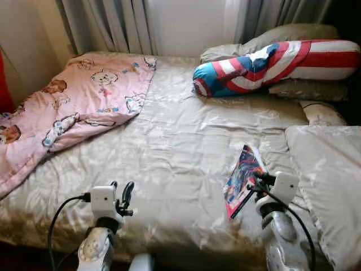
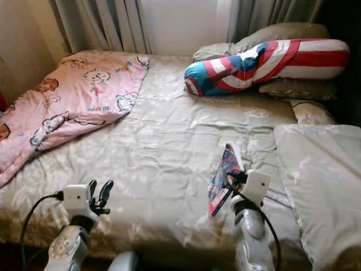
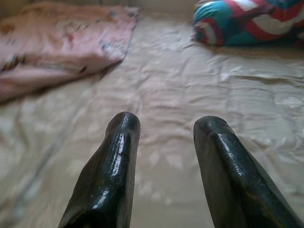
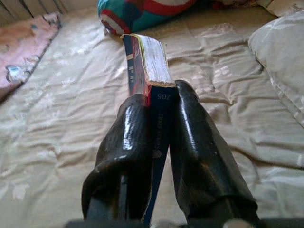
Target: Clean up the room
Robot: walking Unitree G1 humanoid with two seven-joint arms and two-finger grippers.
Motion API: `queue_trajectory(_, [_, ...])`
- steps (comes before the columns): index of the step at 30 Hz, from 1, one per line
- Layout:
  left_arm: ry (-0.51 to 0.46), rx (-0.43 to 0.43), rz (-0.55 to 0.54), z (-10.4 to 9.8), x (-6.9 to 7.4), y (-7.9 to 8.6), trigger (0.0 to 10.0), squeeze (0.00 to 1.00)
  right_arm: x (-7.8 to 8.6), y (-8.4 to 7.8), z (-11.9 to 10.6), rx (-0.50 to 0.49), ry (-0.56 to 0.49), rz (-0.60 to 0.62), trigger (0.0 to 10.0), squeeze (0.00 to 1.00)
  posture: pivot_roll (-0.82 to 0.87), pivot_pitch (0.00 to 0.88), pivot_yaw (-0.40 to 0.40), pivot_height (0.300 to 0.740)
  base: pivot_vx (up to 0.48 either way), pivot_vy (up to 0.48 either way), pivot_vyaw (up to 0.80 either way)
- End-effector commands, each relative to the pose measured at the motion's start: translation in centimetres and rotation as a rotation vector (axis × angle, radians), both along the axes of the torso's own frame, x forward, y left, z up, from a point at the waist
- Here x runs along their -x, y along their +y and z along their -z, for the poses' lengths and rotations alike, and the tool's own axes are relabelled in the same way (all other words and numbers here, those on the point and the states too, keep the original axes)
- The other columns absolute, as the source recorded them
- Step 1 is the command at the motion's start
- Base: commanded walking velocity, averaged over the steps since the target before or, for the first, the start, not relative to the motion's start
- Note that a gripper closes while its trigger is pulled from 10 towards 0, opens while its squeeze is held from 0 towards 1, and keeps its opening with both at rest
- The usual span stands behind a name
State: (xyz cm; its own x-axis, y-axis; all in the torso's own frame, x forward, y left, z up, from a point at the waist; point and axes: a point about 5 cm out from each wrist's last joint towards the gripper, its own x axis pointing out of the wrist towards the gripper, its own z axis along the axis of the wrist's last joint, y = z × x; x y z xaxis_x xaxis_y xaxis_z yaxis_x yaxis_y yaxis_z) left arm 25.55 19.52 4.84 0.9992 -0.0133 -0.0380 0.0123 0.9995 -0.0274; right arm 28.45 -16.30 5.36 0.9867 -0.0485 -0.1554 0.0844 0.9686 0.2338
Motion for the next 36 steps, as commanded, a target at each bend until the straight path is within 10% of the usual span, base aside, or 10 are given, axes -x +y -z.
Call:
queue_trajectory(1, [-0.005,0.012,0.027,-0.2,-0.2,-0.8,10.0,0.0,-0.2,-1.0,-0.6,0.01,-0.033,0.03,10.0,0.0,-0.06,0.008,0.001,0.648,0.296,0.0,0.0])
queue_trajectory(19, [-0.005,-0.005,0.053,-0.3,0.1,-0.8,10.0,0.0,-1.8,-1.4,-0.1,-0.107,-0.008,0.013,10.0,0.0,-0.04,0.039,0.013,0.648,0.046,0.0,0.0])
queue_trajectory(32, [0.005,-0.062,0.078,-0.9,1.5,0.2,10.0,0.0,-4.4,-1.1,-0.4,-0.517,-0.06,0.062,10.0,0.0,0.03,0.086,0.056,0.648,0.0,0.0,0.0])
queue_trajectory(36, [0.011,-0.082,0.082,-1.2,2.0,0.7,10.0,0.0,-4.9,-3.2,-0.6,-0.708,-0.114,0.205,10.0,0.0,0.05,0.113,0.072,0.648,0.0,0.0,0.0])
